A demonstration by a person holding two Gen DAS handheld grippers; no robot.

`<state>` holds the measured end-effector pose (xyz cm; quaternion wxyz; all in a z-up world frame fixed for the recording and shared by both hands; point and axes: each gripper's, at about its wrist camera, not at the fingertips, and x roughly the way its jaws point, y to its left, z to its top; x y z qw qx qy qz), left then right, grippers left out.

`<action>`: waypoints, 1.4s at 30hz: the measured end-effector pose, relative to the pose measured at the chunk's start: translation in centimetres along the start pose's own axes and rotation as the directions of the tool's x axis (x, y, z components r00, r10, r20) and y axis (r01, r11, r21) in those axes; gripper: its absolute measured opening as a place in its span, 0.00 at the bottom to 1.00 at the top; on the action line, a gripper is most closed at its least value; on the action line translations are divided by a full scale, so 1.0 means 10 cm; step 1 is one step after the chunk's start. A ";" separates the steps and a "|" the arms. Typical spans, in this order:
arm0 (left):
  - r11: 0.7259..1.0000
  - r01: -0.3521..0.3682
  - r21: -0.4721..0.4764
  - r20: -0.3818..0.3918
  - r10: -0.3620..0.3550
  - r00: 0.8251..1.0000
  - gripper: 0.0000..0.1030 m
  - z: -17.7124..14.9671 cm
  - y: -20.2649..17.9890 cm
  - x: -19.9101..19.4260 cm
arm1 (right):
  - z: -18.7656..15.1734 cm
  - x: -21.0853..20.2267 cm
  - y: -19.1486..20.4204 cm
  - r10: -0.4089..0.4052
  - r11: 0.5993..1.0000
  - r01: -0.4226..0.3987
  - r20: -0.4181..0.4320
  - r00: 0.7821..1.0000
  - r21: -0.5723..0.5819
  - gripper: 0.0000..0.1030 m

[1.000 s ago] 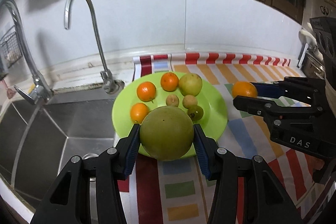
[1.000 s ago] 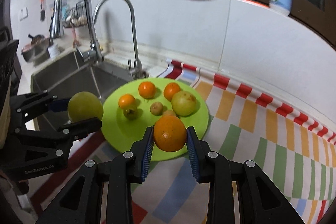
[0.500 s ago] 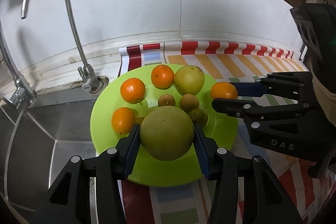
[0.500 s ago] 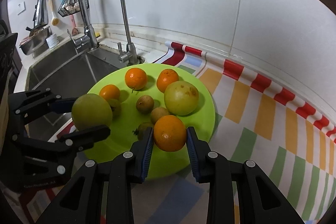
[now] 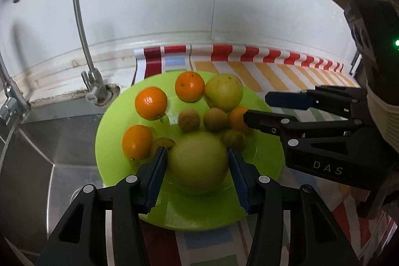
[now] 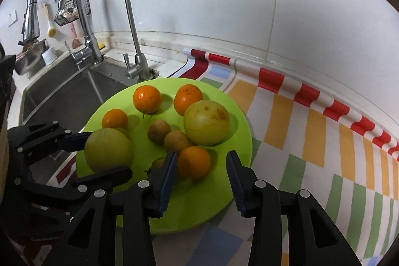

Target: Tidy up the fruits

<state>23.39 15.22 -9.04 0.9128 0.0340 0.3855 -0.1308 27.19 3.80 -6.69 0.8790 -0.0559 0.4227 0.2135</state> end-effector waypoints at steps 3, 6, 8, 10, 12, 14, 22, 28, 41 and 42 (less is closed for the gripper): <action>1.000 -0.018 -0.002 0.044 0.018 0.999 0.54 0.03 -0.01 -0.13 | -0.02 -0.06 -0.01 -0.008 1.000 0.007 0.008 1.000 0.029 0.43; 0.999 -0.052 -0.004 0.068 0.052 0.996 0.57 0.05 0.00 -0.24 | -0.06 -0.15 -0.02 -0.019 0.998 0.017 0.020 1.000 0.066 0.45; 0.998 -0.068 -0.012 0.080 0.069 0.994 0.57 0.05 -0.01 -0.32 | -0.09 -0.22 -0.03 -0.024 0.996 0.022 0.026 0.999 0.082 0.45; 0.996 -0.086 -0.022 0.096 0.088 0.992 0.61 0.03 -0.02 -0.42 | -0.12 -0.32 -0.01 -0.035 0.996 0.032 0.035 0.999 0.088 0.49; 0.995 -0.095 -0.035 0.111 0.098 0.989 0.63 -0.01 -0.04 -0.53 | -0.18 -0.46 0.02 -0.066 0.994 0.061 0.057 0.996 0.095 0.56; 0.994 -0.099 -0.049 0.122 0.104 0.987 0.65 -0.06 -0.07 -0.64 | -0.23 -0.59 0.04 -0.086 0.992 0.078 0.076 0.993 0.101 0.57; 0.985 -0.142 -0.096 0.185 0.158 0.970 0.82 -0.27 -0.27 -1.13 | -0.54 -1.24 0.13 -0.176 0.975 0.153 0.139 0.975 0.160 0.78; 0.983 -0.156 -0.092 0.227 0.174 0.958 0.90 -0.46 -0.52 -1.48 | -0.83 -1.69 0.18 -0.224 0.961 0.190 0.158 0.962 0.202 0.83; 0.987 -0.152 -0.047 0.284 0.159 0.945 1.00 -0.85 -1.07 -2.16 | -1.45 -2.61 0.30 -0.317 0.928 0.261 0.195 0.928 0.265 0.89; 0.988 -0.150 -0.043 0.288 0.156 0.945 1.00 -0.88 -1.11 -2.21 | -1.49 -2.67 0.32 -0.324 0.926 0.266 0.198 0.925 0.269 0.89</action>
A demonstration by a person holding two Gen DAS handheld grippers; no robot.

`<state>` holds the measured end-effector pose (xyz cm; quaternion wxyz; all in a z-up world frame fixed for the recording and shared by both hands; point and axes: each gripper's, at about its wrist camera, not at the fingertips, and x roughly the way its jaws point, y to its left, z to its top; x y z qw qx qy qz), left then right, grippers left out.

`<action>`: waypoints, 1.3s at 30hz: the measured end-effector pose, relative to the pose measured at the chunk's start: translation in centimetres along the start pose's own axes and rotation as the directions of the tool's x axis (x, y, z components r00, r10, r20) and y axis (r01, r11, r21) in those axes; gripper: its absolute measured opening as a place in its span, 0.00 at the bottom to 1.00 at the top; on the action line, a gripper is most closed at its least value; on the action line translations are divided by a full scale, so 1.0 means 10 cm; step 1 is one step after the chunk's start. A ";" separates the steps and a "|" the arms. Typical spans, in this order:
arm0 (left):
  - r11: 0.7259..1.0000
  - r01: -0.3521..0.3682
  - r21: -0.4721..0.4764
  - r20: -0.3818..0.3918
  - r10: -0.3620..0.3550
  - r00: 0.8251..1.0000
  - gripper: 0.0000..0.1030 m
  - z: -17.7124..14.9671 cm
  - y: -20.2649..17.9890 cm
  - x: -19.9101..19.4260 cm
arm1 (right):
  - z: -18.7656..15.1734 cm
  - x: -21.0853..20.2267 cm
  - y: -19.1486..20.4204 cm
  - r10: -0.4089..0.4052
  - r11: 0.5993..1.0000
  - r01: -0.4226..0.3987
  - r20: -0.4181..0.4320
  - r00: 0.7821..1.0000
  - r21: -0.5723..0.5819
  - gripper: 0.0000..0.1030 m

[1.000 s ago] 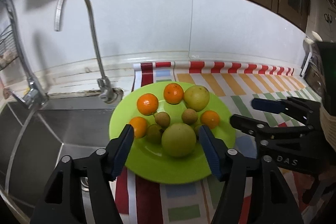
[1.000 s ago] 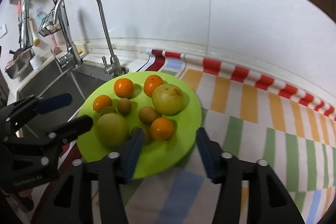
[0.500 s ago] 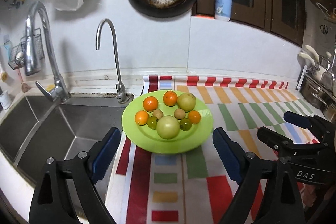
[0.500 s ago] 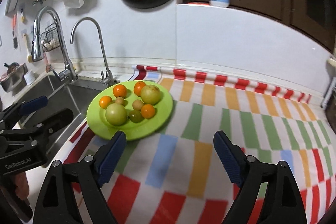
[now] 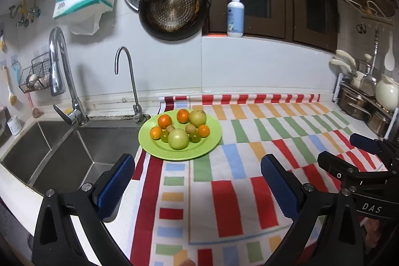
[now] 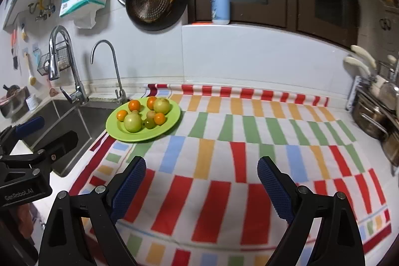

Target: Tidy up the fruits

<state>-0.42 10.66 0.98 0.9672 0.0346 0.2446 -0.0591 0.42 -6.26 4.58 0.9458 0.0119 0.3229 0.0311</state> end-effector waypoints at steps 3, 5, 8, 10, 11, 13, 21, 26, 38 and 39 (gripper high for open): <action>1.000 -0.003 0.006 0.007 0.003 1.000 1.00 -0.03 -0.07 -0.13 | -0.07 -0.19 -0.06 -0.012 1.000 0.012 0.010 1.000 0.010 0.90; 1.000 -0.007 0.011 0.014 0.007 1.000 1.00 -0.05 -0.11 -0.21 | -0.11 -0.30 -0.09 -0.021 1.000 0.021 0.017 1.000 0.014 0.90; 1.000 -0.002 0.014 0.024 0.001 1.000 1.00 -0.08 -0.17 -0.33 | -0.16 -0.45 -0.13 -0.034 0.999 0.033 0.027 0.999 0.015 0.90; 1.000 0.002 0.013 0.027 -0.003 1.000 1.00 -0.09 -0.19 -0.39 | -0.19 -0.54 -0.15 -0.041 0.999 0.041 0.035 0.999 0.012 0.90; 1.000 0.005 0.012 0.030 -0.005 1.000 1.00 -0.10 -0.21 -0.43 | -0.20 -0.57 -0.16 -0.044 0.999 0.043 0.038 0.998 0.013 0.90; 1.000 0.007 0.015 0.030 -0.008 1.000 1.00 -0.11 -0.23 -0.47 | -0.22 -0.64 -0.18 -0.048 0.999 0.047 0.045 0.998 0.015 0.90; 1.000 0.009 0.026 0.046 -0.010 0.999 1.00 -0.15 -0.31 -0.63 | -0.27 -0.82 -0.24 -0.052 0.999 0.050 0.067 0.996 0.021 0.90; 1.000 0.010 0.025 0.046 -0.011 0.999 1.00 -0.17 -0.33 -0.66 | -0.29 -0.90 -0.27 -0.043 0.999 0.041 0.072 0.997 0.030 0.90; 0.999 0.012 0.031 0.056 -0.013 0.998 1.00 -0.20 -0.37 -0.76 | -0.31 -0.98 -0.34 -0.050 0.998 0.047 0.090 0.995 0.036 0.90; 0.999 0.010 0.033 0.059 -0.012 0.998 1.00 -0.20 -0.37 -0.77 | -0.31 -0.99 -0.34 -0.050 0.998 0.047 0.091 0.995 0.038 0.90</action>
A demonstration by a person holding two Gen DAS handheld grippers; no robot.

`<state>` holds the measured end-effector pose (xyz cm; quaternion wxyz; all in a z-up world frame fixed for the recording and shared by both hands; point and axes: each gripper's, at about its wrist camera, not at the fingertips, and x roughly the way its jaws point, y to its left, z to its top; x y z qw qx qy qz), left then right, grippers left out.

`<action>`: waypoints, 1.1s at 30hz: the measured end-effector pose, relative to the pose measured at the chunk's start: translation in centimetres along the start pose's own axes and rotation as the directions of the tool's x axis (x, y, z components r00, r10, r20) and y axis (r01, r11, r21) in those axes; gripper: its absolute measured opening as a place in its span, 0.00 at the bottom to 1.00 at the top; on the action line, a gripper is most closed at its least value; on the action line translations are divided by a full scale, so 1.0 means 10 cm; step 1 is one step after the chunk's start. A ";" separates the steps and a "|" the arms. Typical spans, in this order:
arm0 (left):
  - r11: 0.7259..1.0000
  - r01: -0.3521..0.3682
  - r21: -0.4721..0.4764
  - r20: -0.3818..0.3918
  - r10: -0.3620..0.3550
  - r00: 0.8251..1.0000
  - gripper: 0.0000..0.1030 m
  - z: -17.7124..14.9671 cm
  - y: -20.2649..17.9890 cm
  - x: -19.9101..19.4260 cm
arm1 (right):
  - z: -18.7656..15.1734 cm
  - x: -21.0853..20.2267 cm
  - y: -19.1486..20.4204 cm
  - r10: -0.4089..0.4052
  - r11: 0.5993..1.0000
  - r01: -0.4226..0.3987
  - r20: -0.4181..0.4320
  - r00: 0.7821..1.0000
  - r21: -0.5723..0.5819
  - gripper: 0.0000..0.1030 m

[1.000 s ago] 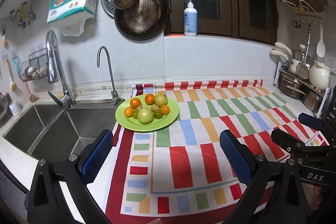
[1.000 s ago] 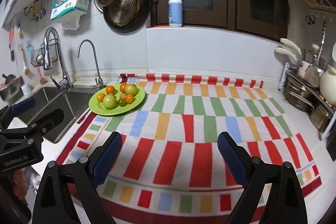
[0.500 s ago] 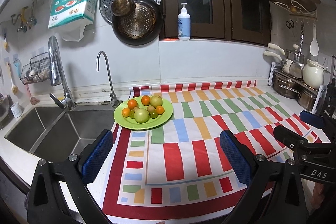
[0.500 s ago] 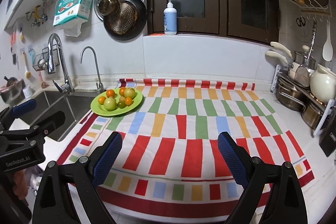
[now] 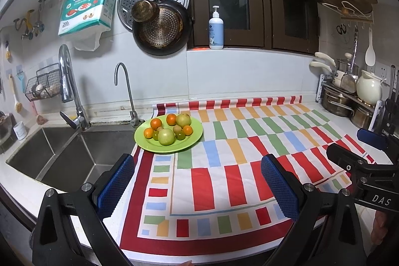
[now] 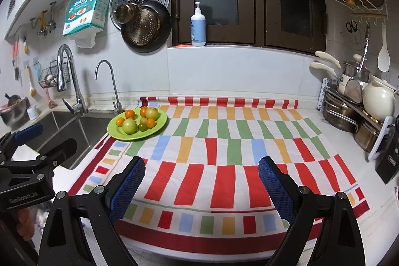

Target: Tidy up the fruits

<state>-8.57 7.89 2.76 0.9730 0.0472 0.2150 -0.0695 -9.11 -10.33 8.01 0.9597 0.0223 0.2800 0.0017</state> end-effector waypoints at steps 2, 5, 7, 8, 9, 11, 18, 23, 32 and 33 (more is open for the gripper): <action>1.000 0.002 0.002 0.002 -0.002 1.000 1.00 0.00 -0.01 -0.01 | 0.00 -0.02 -0.02 -0.002 1.000 0.002 0.005 1.000 -0.001 0.90; 1.000 0.004 0.003 0.003 -0.004 1.000 1.00 0.00 -0.02 -0.02 | -0.01 -0.05 -0.04 -0.006 1.000 0.006 0.008 1.000 0.001 0.90; 1.000 0.006 0.002 0.002 -0.006 1.000 1.00 0.00 -0.03 -0.02 | -0.02 -0.06 -0.05 -0.008 1.000 0.008 0.006 1.000 0.000 0.90; 1.000 0.005 0.003 0.002 -0.005 1.000 1.00 0.00 -0.04 -0.02 | -0.02 -0.07 -0.05 -0.008 1.000 0.008 0.006 1.000 0.000 0.90; 1.000 0.005 0.002 0.002 -0.005 1.000 1.00 0.00 -0.04 -0.02 | -0.03 -0.07 -0.06 -0.009 1.000 0.009 0.005 1.000 -0.001 0.90; 1.000 0.009 0.004 0.000 -0.009 1.000 1.00 0.00 -0.04 -0.01 | -0.02 -0.07 -0.06 -0.010 1.000 0.010 0.005 1.000 -0.002 0.90; 1.000 0.008 0.004 0.001 -0.008 1.000 1.00 0.00 -0.04 -0.01 | -0.01 -0.06 -0.07 -0.010 1.000 0.010 0.000 1.000 0.003 0.90; 1.000 0.011 0.001 -0.003 -0.011 1.000 1.00 0.00 -0.05 0.01 | 0.01 -0.05 -0.06 -0.008 1.000 0.008 0.001 1.000 -0.004 0.90; 1.000 0.014 0.002 -0.012 -0.014 1.000 1.00 0.01 -0.04 0.07 | 0.03 0.03 -0.07 -0.006 1.000 0.006 -0.009 1.000 -0.003 0.90; 1.000 0.016 0.000 -0.015 -0.016 1.000 1.00 0.01 -0.04 0.09 | 0.03 0.04 -0.07 -0.007 1.000 0.007 -0.010 1.000 -0.003 0.90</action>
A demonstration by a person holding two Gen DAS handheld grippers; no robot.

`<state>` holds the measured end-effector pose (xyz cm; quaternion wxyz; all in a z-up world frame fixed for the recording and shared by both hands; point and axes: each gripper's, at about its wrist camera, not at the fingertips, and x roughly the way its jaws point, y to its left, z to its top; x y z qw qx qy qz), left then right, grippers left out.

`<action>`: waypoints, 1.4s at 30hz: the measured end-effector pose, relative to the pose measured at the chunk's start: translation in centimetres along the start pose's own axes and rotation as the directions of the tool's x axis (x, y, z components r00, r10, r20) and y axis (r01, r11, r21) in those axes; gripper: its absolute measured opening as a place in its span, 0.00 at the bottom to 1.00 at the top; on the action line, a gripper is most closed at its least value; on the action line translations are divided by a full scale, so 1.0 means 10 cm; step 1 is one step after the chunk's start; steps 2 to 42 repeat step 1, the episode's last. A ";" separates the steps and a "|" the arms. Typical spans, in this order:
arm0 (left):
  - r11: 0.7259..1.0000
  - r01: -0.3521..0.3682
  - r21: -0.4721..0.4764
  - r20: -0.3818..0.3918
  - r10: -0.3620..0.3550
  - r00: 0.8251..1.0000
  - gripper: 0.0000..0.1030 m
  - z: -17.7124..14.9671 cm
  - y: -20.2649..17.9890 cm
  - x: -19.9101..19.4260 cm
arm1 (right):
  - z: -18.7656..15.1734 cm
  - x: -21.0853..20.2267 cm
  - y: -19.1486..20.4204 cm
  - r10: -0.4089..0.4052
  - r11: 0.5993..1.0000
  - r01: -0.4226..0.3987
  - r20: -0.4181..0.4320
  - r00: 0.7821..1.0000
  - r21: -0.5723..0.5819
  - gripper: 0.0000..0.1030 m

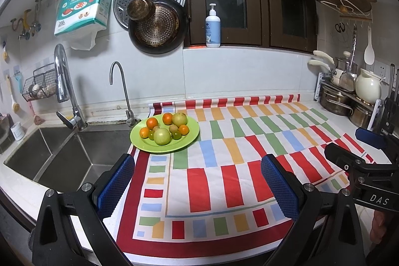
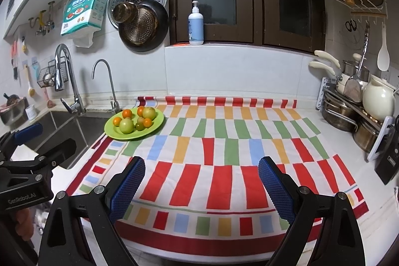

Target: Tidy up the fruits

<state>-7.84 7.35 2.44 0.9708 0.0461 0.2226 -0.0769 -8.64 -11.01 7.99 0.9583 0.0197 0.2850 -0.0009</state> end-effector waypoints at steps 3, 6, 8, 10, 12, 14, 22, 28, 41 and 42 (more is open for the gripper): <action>1.000 0.004 -0.001 -0.002 -0.004 1.000 1.00 0.00 0.01 0.02 | 0.00 0.01 0.00 0.000 1.000 0.000 -0.001 1.000 0.000 0.90; 1.000 0.004 -0.001 -0.002 -0.004 1.000 1.00 0.00 0.01 0.02 | 0.00 0.01 0.00 0.000 1.000 0.000 -0.001 1.000 0.000 0.90; 1.000 0.004 -0.001 -0.002 -0.004 1.000 1.00 0.00 0.01 0.02 | 0.00 0.01 0.00 0.000 1.000 0.000 -0.001 1.000 0.000 0.90; 1.000 0.004 -0.001 -0.002 -0.004 1.000 1.00 0.00 0.01 0.02 | 0.00 0.01 0.00 0.000 1.000 0.000 -0.001 1.000 0.000 0.90; 1.000 0.004 -0.001 -0.002 -0.004 1.000 1.00 0.00 0.01 0.02 | 0.00 0.01 0.00 0.000 1.000 0.000 -0.001 1.000 0.000 0.90; 1.000 0.004 -0.001 -0.002 -0.004 1.000 1.00 0.00 0.01 0.02 | 0.00 0.01 0.00 0.000 1.000 0.000 -0.001 1.000 0.000 0.90; 1.000 0.004 -0.001 -0.002 -0.004 1.000 1.00 0.00 0.01 0.02 | 0.00 0.01 0.00 0.000 1.000 0.000 -0.001 1.000 0.000 0.90; 1.000 0.004 -0.001 -0.002 -0.004 1.000 1.00 0.00 0.01 0.02 | 0.00 0.01 0.00 0.000 1.000 0.000 -0.001 1.000 0.000 0.90; 1.000 0.004 -0.001 -0.002 -0.004 1.000 1.00 0.00 0.01 0.02 | 0.00 0.01 0.00 0.000 1.000 0.000 -0.001 1.000 0.000 0.90; 1.000 0.004 -0.001 -0.002 -0.004 1.000 1.00 0.00 0.01 0.02 | 0.00 0.01 0.00 0.000 1.000 0.000 -0.001 1.000 0.000 0.90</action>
